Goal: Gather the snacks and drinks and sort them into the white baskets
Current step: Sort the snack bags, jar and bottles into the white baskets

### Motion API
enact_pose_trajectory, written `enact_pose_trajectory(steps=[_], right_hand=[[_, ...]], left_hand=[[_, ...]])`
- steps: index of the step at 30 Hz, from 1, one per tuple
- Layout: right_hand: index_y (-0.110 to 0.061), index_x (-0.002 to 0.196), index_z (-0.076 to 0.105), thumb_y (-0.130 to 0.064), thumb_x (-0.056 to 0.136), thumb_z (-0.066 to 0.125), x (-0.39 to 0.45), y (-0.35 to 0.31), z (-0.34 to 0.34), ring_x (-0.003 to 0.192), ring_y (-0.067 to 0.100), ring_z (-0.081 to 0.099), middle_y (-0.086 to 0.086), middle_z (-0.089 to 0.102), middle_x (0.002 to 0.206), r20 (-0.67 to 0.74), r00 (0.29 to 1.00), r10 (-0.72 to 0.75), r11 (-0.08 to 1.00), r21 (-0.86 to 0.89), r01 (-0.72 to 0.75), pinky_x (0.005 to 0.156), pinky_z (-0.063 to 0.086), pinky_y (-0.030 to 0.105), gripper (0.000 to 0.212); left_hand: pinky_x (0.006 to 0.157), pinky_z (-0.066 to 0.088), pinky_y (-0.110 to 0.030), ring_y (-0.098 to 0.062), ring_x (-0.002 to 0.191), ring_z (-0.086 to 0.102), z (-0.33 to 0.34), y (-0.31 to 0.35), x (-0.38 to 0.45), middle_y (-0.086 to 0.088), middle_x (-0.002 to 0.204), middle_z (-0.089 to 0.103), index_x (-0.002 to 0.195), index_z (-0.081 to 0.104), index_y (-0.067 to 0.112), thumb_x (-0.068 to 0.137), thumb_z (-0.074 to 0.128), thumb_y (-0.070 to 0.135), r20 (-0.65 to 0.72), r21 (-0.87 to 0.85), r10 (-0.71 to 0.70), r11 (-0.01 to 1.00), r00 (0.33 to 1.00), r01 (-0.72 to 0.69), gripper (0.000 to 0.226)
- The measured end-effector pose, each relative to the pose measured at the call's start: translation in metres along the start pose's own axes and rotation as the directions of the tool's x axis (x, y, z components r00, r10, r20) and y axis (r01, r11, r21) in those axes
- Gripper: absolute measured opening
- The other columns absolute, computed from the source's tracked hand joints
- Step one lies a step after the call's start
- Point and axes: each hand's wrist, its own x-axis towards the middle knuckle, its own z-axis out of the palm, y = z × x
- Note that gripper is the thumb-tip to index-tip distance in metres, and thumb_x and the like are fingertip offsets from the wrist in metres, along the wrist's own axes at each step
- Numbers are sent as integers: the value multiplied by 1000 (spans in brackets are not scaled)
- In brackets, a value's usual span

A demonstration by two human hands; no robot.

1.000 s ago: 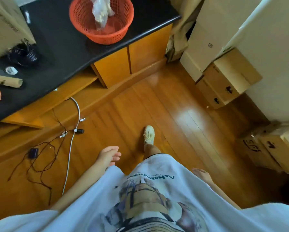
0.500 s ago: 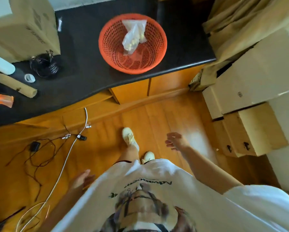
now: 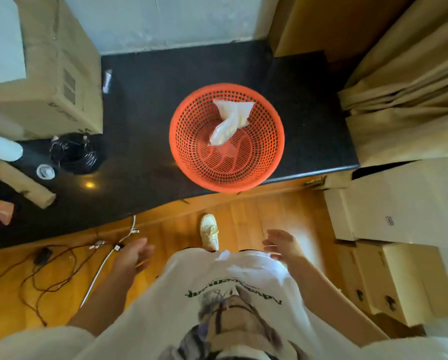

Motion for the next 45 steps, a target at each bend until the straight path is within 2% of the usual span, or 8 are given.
enact_pose_trajectory(steps=[10,13,17,22,27,32,38,45], right_hand=[[-2,114,57,2,89,50,80,-122,16,66,15,56,6,60,73,-24,973,-230,972,50,231,62,45,27,27],[-4,120,53,2,85,57,128,-166,40,70,13,53,-1,56,78,-80,935,-346,938,4,347,75,43,33,36],[-10,126,47,1,75,68,182,-206,66,100,12,52,-2,53,109,-111,831,-545,837,-133,531,92,41,26,56],[-11,122,49,-3,69,71,222,-228,80,115,20,51,2,54,119,-103,652,-752,650,-284,705,101,41,34,58],[-11,121,52,-5,68,74,242,-230,88,116,21,49,0,53,120,-51,505,-861,489,-354,797,101,39,34,58],[-13,122,55,-4,69,72,253,-231,93,113,18,49,5,55,120,-24,535,-845,506,-361,783,99,39,31,56],[-8,109,61,-8,71,71,250,-234,93,109,27,51,3,56,111,-35,592,-805,570,-322,756,93,42,37,40],[-18,108,55,-20,72,72,199,-233,69,111,28,55,16,57,115,-83,743,-664,745,11,667,98,44,46,40]], left_hand=[[70,48,-24,-11,80,62,138,158,51,2,88,66,113,58,16,95,47,14,193,74,272,954,943,-290,22],[72,45,-24,-9,86,57,182,160,79,0,102,62,121,53,13,87,56,1,180,71,292,949,939,-308,36],[103,39,-40,-27,115,51,232,156,110,-19,128,50,130,45,0,69,74,-6,119,148,366,913,923,-381,67],[100,28,-23,-21,114,43,265,152,129,-10,122,47,127,50,1,44,72,64,-91,250,660,740,745,-625,106],[106,27,-33,-31,126,42,279,161,140,-19,135,46,130,50,5,47,51,78,-151,297,737,670,659,-681,111],[114,27,-47,-34,131,40,283,169,149,-21,134,50,122,55,0,58,79,43,-90,247,773,628,628,-738,81],[84,40,-4,7,93,60,275,176,144,-8,101,68,102,63,9,73,75,8,-136,29,737,671,662,-741,31],[83,45,-6,10,100,61,242,186,99,19,107,63,112,57,28,77,71,1,-15,-103,721,688,692,-719,47]])
